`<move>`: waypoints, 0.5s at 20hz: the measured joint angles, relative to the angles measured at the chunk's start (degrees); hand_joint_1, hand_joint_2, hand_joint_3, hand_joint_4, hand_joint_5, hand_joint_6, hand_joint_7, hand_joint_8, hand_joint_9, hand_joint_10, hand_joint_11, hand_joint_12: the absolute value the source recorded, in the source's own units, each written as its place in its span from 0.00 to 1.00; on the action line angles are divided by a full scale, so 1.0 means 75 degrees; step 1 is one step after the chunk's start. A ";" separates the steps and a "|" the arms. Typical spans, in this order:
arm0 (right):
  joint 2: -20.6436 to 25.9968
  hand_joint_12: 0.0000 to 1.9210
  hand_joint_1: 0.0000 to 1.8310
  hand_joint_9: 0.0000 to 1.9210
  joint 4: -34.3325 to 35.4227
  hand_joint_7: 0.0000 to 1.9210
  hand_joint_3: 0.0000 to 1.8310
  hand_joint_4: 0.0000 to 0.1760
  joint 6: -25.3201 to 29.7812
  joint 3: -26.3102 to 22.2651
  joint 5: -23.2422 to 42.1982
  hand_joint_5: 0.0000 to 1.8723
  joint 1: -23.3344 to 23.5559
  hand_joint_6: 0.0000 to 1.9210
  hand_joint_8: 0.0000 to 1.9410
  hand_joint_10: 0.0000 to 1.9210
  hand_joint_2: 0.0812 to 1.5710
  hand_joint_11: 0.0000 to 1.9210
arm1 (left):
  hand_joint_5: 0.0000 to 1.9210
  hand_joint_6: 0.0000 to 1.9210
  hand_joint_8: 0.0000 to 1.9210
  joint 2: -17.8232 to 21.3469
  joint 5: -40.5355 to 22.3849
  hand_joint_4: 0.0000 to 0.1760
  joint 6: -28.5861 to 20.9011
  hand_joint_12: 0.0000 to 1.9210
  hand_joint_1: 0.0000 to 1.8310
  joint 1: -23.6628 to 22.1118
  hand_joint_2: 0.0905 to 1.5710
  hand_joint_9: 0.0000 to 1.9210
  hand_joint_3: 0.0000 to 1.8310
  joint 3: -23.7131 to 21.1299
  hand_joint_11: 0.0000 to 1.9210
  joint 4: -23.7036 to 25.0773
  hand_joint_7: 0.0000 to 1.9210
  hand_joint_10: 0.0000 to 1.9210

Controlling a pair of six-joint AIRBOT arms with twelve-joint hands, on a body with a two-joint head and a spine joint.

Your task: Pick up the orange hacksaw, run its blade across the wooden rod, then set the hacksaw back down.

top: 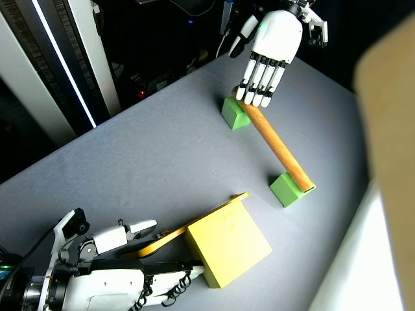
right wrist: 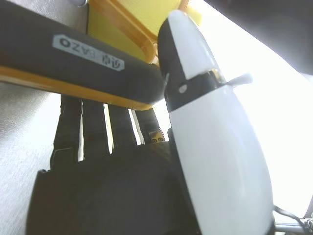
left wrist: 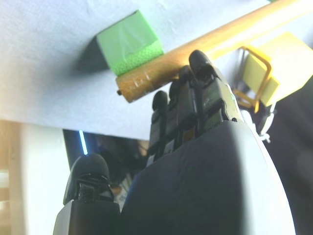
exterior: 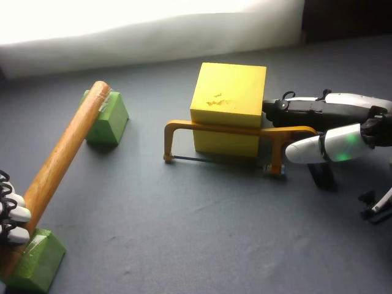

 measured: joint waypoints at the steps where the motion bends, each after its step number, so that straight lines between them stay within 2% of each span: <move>1: 0.0020 0.33 0.55 0.09 0.0003 0.08 0.00 0.00 -0.0003 -0.0061 -0.0052 0.08 0.0006 0.00 0.00 0.00 0.75 0.00 | 0.09 0.00 0.00 0.0000 -0.0003 0.00 0.0003 0.25 0.01 0.0000 0.77 0.08 0.00 0.0000 0.00 -0.0003 0.08 0.00; 5: 0.0052 0.41 0.55 0.12 0.0041 0.11 0.00 0.00 -0.0023 -0.0175 -0.0201 0.10 0.0061 0.00 0.00 0.01 0.76 0.00 | 0.09 0.00 0.00 0.0000 -0.0003 0.00 0.0012 0.29 0.02 0.0000 0.77 0.09 0.00 0.0000 0.00 -0.0012 0.09 0.00; 10: 0.0099 0.60 0.58 0.22 0.0178 0.21 0.00 0.00 -0.0020 -0.0321 -0.0338 0.19 0.0061 0.01 0.01 0.02 0.75 0.00 | 0.08 0.00 0.00 0.0000 -0.0006 0.00 0.0012 0.28 0.01 0.0000 0.77 0.08 0.00 0.0000 0.00 -0.0041 0.07 0.00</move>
